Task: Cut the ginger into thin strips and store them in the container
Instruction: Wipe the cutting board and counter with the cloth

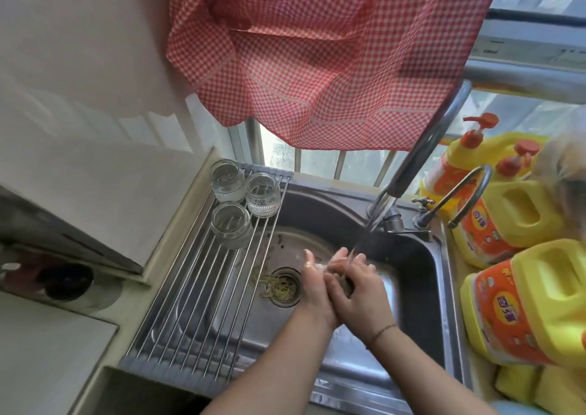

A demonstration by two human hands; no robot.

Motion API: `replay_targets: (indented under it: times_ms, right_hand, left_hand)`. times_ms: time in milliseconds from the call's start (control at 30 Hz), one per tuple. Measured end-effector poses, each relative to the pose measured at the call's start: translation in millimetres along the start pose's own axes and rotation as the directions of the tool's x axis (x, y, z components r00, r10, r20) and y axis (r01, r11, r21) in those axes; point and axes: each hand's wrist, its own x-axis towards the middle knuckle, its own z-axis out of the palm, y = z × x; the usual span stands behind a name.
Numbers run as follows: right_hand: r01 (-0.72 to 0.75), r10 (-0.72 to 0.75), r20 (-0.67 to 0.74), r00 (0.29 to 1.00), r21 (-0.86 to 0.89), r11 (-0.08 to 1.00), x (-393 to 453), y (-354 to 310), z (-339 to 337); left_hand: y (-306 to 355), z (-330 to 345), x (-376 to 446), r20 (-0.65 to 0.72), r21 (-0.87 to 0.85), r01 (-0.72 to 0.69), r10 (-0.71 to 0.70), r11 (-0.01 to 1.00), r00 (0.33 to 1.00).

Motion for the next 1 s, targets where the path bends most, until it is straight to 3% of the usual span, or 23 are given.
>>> replay_targets:
  times_ms: [100, 233, 333, 367, 433, 500, 567, 633, 700, 733, 767, 833, 900, 1000]
  right_hand:
    - [-0.018, 0.019, -0.014, 1.000, 0.024, 1.000, -2, -6, 7]
    - [-0.119, 0.134, 0.143, 0.981, -0.112, 0.987, 11, -6, 1]
    - [-0.296, 0.306, 0.209, 0.929, -0.079, 0.952, 21, -8, -4]
    - [-0.342, 0.343, 0.188, 0.920, -0.037, 0.939, 22, -9, -4]
    - [-0.451, 0.443, 0.087, 0.892, 0.205, 0.869, 22, -12, 1]
    - [-0.469, 0.480, 0.041, 0.877, 0.293, 0.833, 14, -17, 11]
    - [-0.318, 0.324, -0.019, 0.946, 0.142, 0.937, 0, -16, 19]
    - [-0.160, 0.153, -0.052, 0.987, -0.160, 0.974, -7, -5, 21]
    - [-0.183, 0.175, -0.055, 0.983, -0.346, 0.920, -3, 7, 15]
    - [-0.214, 0.213, -0.041, 0.976, -0.348, 0.913, 0, 7, 11]
    - [-0.245, 0.242, -0.047, 0.969, -0.306, 0.920, 2, 9, 7]
    - [-0.329, 0.328, -0.090, 0.941, -0.001, 0.944, 7, 16, -5]
    - [-0.426, 0.473, -0.162, 0.866, 0.257, 0.868, 15, 23, -25]
    - [-0.465, 0.526, -0.317, 0.789, 0.251, 0.849, 33, 36, -52]
  left_hand:
    - [-3, -3, -2, 0.023, -0.006, 0.021, -0.021, 1.000, 1.000]
    - [-15, -9, -9, 0.077, 0.082, 0.087, -0.093, 0.993, 0.993]
    - [-26, -11, -11, 0.049, 0.097, 0.090, -0.095, 0.991, 0.994]
    - [-29, -14, -10, 0.042, 0.112, 0.078, -0.084, 0.991, 0.996]
    - [-31, -19, -6, 0.012, 0.138, 0.015, -0.017, 0.990, 1.000]
    - [-26, -23, -2, -0.002, 0.135, -0.064, 0.064, 0.989, 0.998]
    - [-18, -24, 0, 0.020, 0.153, -0.081, 0.079, 0.985, 0.997]
    - [-15, -23, -2, 0.031, 0.168, -0.077, 0.073, 0.983, 0.997]
    - [-18, -19, -8, 0.019, 0.211, -0.074, 0.072, 0.975, 0.997]
    - [-20, -18, -9, 0.002, 0.237, -0.071, 0.073, 0.969, 0.997]
    - [-21, -15, -10, -0.011, 0.246, -0.074, 0.079, 0.967, 0.997]
    - [-19, -14, -10, -0.004, 0.193, -0.072, 0.075, 0.978, 0.997]
    - [-14, -14, -12, -0.053, 0.120, -0.027, 0.034, 0.992, 0.998]
    - [-12, -16, -13, -0.098, 0.112, 0.008, 0.003, 0.994, 0.995]
